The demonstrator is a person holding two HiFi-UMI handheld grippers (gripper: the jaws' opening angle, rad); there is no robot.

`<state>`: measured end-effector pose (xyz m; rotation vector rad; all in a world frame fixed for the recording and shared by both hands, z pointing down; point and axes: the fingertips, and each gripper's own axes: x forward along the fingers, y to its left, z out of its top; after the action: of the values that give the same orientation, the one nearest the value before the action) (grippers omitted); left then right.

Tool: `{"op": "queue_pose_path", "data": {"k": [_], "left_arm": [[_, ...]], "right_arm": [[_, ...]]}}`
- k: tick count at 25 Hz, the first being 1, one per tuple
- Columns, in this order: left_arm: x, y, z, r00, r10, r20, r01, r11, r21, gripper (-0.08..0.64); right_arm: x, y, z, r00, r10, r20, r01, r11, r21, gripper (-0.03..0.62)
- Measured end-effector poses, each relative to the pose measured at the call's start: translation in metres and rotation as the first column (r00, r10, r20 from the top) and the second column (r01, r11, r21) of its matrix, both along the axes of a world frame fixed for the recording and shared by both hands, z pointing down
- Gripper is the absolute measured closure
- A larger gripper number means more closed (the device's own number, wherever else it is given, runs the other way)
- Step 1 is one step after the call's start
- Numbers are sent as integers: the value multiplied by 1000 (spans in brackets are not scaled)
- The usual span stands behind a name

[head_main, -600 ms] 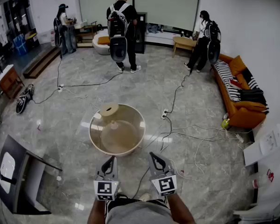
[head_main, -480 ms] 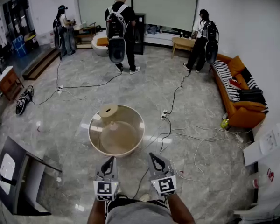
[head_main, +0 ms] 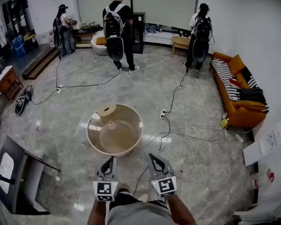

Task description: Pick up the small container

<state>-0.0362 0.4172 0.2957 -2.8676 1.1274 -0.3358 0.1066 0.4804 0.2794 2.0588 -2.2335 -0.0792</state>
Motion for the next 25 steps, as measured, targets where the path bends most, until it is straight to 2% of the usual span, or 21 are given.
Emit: {"op": "queue_pose_path", "data": {"k": [6,13,25], "left_arm": [[2,-9,4,1000,-16,20,16,1000,0,541],[12,-42,10,999,-26,32,27,1000,-12,541],[24,-158,16,998,-63,24,64,997,-43,541]], "right_arm": [[5,-11,8,1000,-6,21,7,1000,-4,592],[13,-49,13,999,-24,25,25,1000,-15,592],[20,-175,15,997,-81,18,81,996,-43,592]]}}
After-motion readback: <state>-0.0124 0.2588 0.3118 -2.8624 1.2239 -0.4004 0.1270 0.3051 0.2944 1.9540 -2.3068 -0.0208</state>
